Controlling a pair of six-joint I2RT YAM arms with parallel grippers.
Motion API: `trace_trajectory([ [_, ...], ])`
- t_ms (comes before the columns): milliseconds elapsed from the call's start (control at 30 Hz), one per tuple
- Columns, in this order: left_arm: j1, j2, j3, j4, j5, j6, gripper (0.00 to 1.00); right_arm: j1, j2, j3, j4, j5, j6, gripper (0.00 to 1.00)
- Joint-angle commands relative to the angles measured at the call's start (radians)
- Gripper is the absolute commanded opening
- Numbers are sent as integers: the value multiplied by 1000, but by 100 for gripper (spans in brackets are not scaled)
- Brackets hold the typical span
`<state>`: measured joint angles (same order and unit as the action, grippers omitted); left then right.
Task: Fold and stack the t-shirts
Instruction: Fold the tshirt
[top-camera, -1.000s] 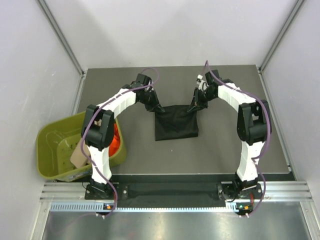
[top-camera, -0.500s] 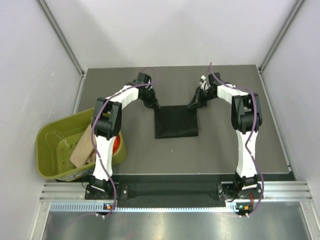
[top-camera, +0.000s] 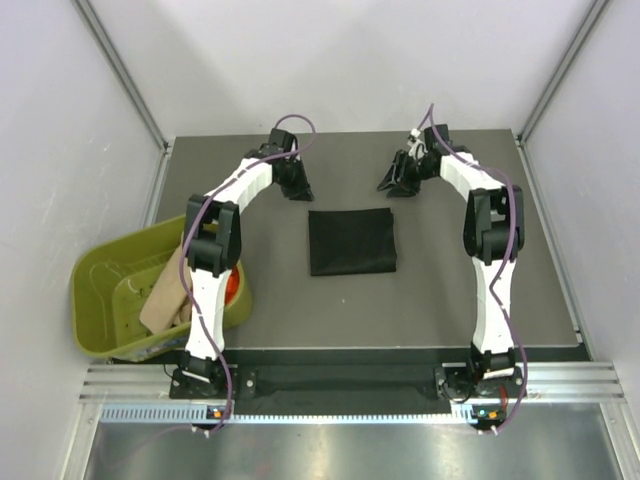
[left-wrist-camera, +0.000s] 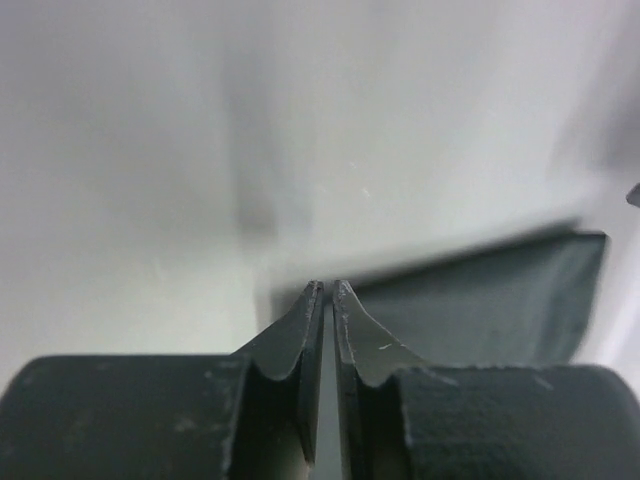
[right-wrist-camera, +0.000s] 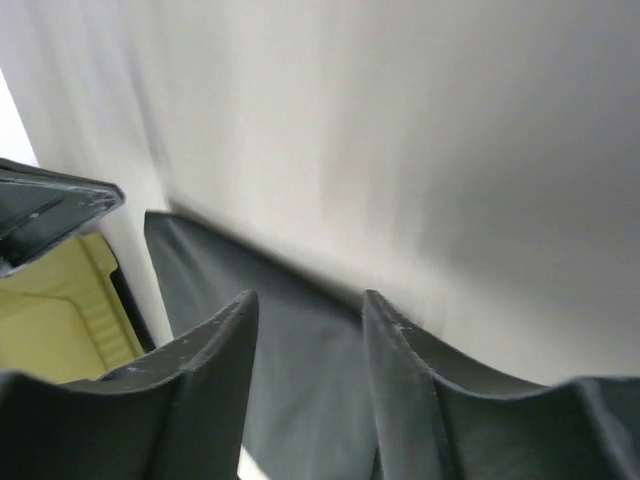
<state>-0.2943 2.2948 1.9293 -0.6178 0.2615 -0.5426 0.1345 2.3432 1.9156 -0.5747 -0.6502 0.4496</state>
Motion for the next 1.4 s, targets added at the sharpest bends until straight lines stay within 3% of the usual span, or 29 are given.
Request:
trace_trajectory([
  [0, 3, -139, 11, -43, 41, -8, 15, 1, -143, 57, -106, 58, -40, 48],
  [167, -11, -247, -154, 41, 113, -92, 15, 14, -258, -94, -75, -6, -43, 52],
  [267, -25, -285, -282, 124, 146, -135, 14, 31, -288, -191, -22, -69, -32, 48],
  [367, -37, -290, -372, 177, 159, -158, 14, 40, -291, -364, 103, -149, 0, 36],
  [400, -39, -285, -386, 187, 159, -157, 14, 39, -286, -392, 160, -157, 7, 25],
  [500, -42, -258, -421, 199, 139, -142, 14, 36, -246, -458, 209, -204, -2, 9],
  [567, -42, -210, -420, 176, 111, -112, 14, 27, -214, -486, 214, -201, -28, 6],
  [700, -42, -150, -380, 124, 44, -33, 13, -15, -205, -494, 187, -171, -66, 6],
  [900, -43, -219, -377, 90, 15, -31, 13, 29, -295, -368, -40, -71, -184, 13],
  [1133, -66, -299, -437, 102, 38, -85, 13, 194, -386, -427, -37, -127, -138, 24],
  [1367, -68, -253, -478, 133, 38, -91, 12, 208, -380, -673, 162, -258, -74, 15],
])
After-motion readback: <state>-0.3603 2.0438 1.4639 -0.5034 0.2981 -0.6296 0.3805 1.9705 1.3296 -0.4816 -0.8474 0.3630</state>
